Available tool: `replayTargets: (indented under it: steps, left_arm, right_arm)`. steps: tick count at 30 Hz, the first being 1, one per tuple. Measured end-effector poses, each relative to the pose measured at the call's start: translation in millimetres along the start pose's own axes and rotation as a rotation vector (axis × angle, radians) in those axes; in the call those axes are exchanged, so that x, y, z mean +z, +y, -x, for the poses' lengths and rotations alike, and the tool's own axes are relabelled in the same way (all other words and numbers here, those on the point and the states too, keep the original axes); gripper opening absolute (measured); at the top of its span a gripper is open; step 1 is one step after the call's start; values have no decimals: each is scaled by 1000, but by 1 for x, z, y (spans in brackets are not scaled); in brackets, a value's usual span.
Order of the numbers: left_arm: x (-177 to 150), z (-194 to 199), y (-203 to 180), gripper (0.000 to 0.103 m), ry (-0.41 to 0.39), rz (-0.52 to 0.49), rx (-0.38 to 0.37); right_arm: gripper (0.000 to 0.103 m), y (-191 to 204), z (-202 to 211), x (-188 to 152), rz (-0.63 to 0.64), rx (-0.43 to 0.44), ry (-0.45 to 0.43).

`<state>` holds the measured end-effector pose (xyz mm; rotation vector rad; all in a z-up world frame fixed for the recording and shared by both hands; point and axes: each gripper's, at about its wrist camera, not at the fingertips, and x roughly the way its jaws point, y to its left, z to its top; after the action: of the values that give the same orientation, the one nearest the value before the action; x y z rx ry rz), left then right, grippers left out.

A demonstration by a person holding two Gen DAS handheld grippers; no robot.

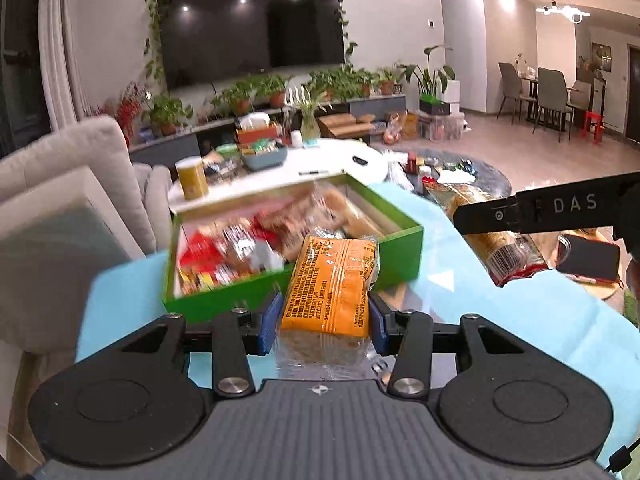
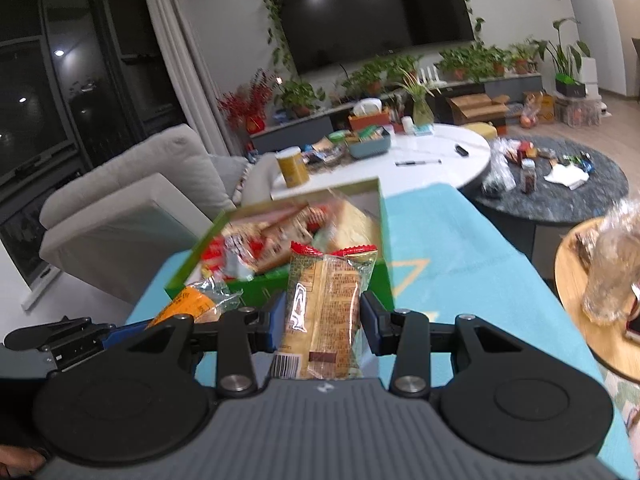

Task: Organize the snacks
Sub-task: 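Carry both held bread packs over the green box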

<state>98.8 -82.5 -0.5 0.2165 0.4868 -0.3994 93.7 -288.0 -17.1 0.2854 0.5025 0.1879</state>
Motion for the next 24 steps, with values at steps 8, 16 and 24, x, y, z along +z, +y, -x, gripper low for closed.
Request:
replayTargets:
  steps: [8,16,24]
  left_arm:
    - [29,-7,21,42,-43,-7,51]
    - [56,-36,56,42,-34,25,118]
    - [68,-64,75,42,-29,42,137]
  right_arm:
    - [72,1,-12,29,-8,29,-49]
    - [72,4,-32,44,4,52,-73]
    - [72,-5,-69,67,-9,64,-64]
